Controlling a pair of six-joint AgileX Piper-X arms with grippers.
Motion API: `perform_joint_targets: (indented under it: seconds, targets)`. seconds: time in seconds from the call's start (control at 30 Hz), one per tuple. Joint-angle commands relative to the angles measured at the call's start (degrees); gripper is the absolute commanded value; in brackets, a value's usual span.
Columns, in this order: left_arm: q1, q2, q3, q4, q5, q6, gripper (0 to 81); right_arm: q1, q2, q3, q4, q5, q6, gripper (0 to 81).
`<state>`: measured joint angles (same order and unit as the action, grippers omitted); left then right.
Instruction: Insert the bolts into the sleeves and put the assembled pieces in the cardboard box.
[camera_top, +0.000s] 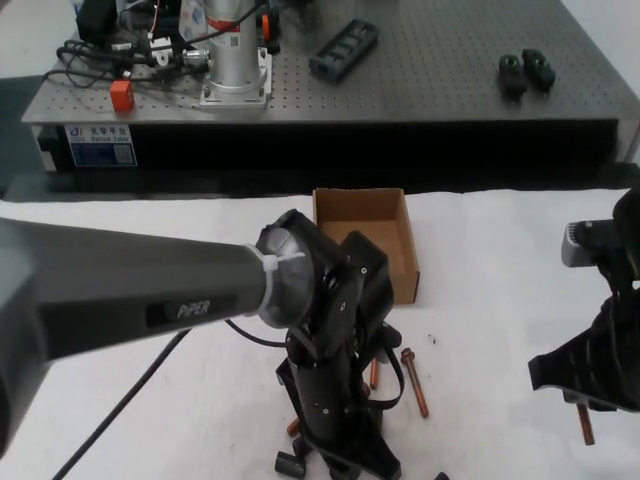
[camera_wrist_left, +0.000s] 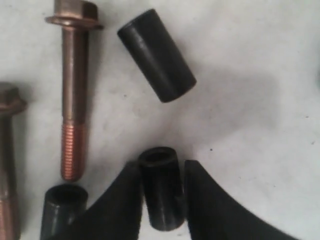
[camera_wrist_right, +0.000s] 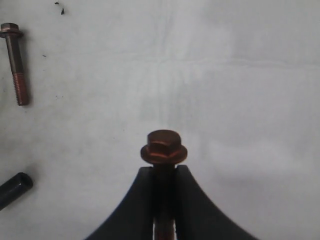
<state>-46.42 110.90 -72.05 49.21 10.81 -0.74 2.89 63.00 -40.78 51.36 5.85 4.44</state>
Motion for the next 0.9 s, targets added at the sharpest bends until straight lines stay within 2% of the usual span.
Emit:
perform_joint_targets:
  seconds: [0.0,0.03,0.1,0.23,0.37,0.47,0.6,0.7,0.87]
  targets:
    - [-0.2,1.6,0.1,0.3,0.0,0.7,3.2,-0.2,-0.6,0.1,-0.2,-0.5,-0.6,4.6]
    - [-0.2,1.4,0.1,0.5,0.2,0.7,0.4,-0.2,-0.6,0.1,-0.2,-0.5,-0.6,4.6]
    - [-0.2,0.5,0.1,0.5,0.2,0.7,0.5,-0.2,-1.1,0.1,-1.0,-2.9,-0.4,4.6]
    - [0.3,-5.0,0.3,-1.9,0.1,-0.7,0.7,-0.2,-3.8,0.5,-8.4,-14.8,3.6,4.6]
    - [1.3,-16.9,6.9,-12.4,2.1,-6.3,0.7,0.7,-9.4,5.1,-25.0,-29.1,13.1,4.6]
    - [1.4,-26.3,15.8,-27.0,8.6,-8.1,0.7,3.2,-12.3,9.4,-43.2,-36.6,23.2,4.6]
    - [1.4,-35.4,24.5,-40.6,18.2,-9.3,0.7,8.8,-11.9,11.9,-65.4,-36.9,30.3,4.6]
    - [1.4,-39.2,27.9,-47.0,19.1,-12.8,0.7,11.4,-11.6,11.7,-70.0,-35.5,32.6,4.6]
    - [1.4,-41.1,28.8,-52.3,19.4,-15.7,0.7,13.0,-11.6,11.7,-69.3,-35.1,32.9,4.6]
